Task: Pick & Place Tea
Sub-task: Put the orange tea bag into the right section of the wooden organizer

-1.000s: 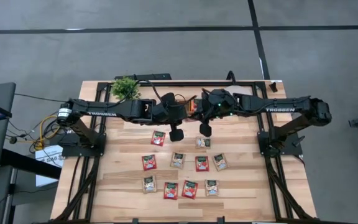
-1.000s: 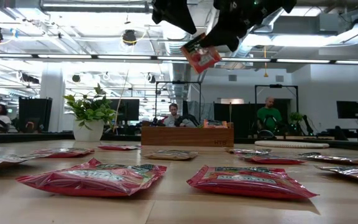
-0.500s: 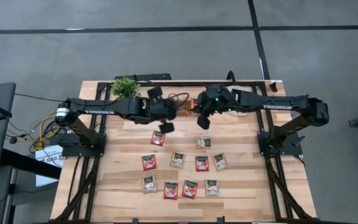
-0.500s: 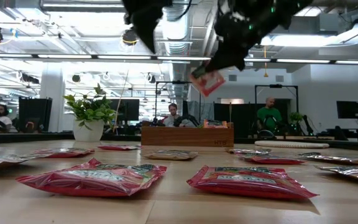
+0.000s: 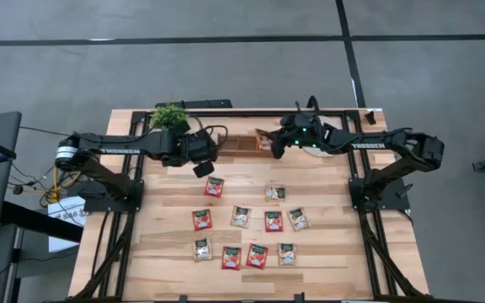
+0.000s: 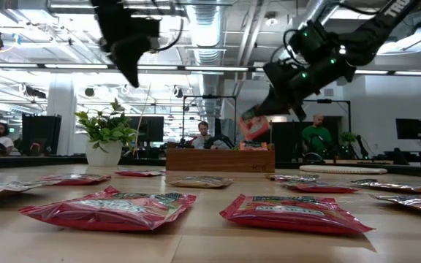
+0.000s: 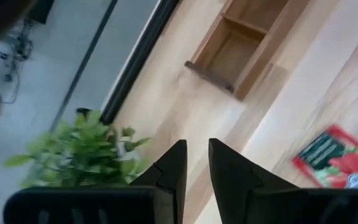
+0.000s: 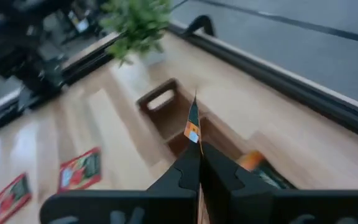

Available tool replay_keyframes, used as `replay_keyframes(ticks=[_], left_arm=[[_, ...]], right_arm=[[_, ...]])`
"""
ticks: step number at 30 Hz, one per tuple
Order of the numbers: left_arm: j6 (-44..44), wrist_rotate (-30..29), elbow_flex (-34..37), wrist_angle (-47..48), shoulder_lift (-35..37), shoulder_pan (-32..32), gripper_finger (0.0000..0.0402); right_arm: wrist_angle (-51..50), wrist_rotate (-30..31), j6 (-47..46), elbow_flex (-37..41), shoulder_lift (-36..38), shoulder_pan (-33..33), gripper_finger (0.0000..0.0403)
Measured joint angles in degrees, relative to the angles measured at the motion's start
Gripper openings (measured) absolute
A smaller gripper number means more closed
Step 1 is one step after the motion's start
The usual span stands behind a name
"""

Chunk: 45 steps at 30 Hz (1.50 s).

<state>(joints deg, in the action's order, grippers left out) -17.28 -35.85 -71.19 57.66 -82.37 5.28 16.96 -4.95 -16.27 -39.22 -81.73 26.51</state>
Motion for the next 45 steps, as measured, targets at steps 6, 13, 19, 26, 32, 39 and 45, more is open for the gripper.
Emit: replay_keyframes(ticks=[6,13,19,26,32,39,45], left_arm=[[-6.36,0.59,10.58,-3.25,8.73,0.02,0.0060],[-13.60,0.82,19.81,-6.35,19.06,0.02,0.0060],[-15.74,1.68,25.43,-10.03,26.78,0.02,0.0060],[-15.42,2.29,30.10,-15.14,33.67,0.00,0.0060],[-16.72,2.83,33.19,-15.45,37.60,0.01,0.0060],[-16.78,3.38,33.70,-15.40,38.27,0.02,0.0060],[-15.98,4.04,33.70,-15.47,38.27,0.01,0.0060]], right_arm=[[2.48,2.73,-1.77,3.23,-0.04,2.18,0.0000],[3.23,5.38,-3.26,3.61,-0.12,2.14,0.0000],[3.16,5.46,-5.63,3.62,-0.13,2.02,0.0000],[2.67,8.48,-6.77,3.62,-0.11,1.48,0.0000],[2.82,10.89,-8.31,3.62,-0.12,0.25,0.0000],[4.60,11.56,-13.83,3.60,-0.13,-2.78,0.0000],[5.80,16.42,-13.16,3.08,-0.13,-4.62,0.0000]])
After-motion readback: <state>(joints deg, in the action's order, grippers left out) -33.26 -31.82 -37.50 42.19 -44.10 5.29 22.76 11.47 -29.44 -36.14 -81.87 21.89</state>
